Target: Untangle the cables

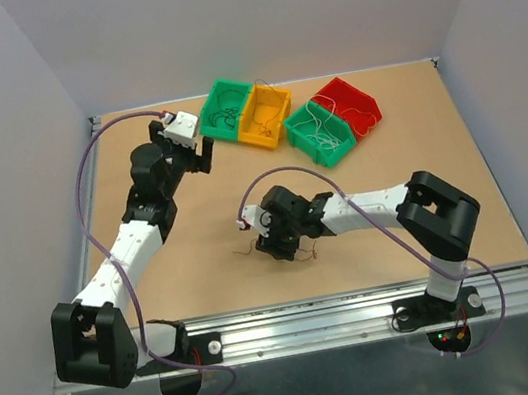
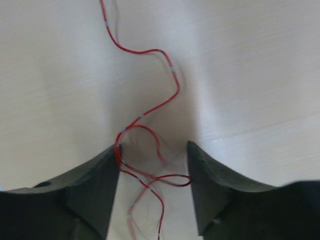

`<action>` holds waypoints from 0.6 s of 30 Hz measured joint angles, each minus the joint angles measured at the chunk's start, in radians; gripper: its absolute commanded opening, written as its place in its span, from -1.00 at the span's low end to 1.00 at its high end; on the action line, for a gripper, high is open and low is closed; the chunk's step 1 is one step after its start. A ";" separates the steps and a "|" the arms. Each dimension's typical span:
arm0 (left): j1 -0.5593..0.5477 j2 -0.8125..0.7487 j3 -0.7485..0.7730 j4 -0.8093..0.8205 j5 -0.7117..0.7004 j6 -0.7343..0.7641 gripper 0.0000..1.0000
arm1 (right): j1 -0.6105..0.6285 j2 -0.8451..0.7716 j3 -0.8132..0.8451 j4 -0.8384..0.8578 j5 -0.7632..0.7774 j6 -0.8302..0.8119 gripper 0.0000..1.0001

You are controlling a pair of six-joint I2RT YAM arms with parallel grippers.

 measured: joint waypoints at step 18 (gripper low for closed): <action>0.067 0.014 0.000 0.016 0.032 -0.040 0.80 | 0.003 -0.141 0.029 0.132 0.199 0.076 -0.99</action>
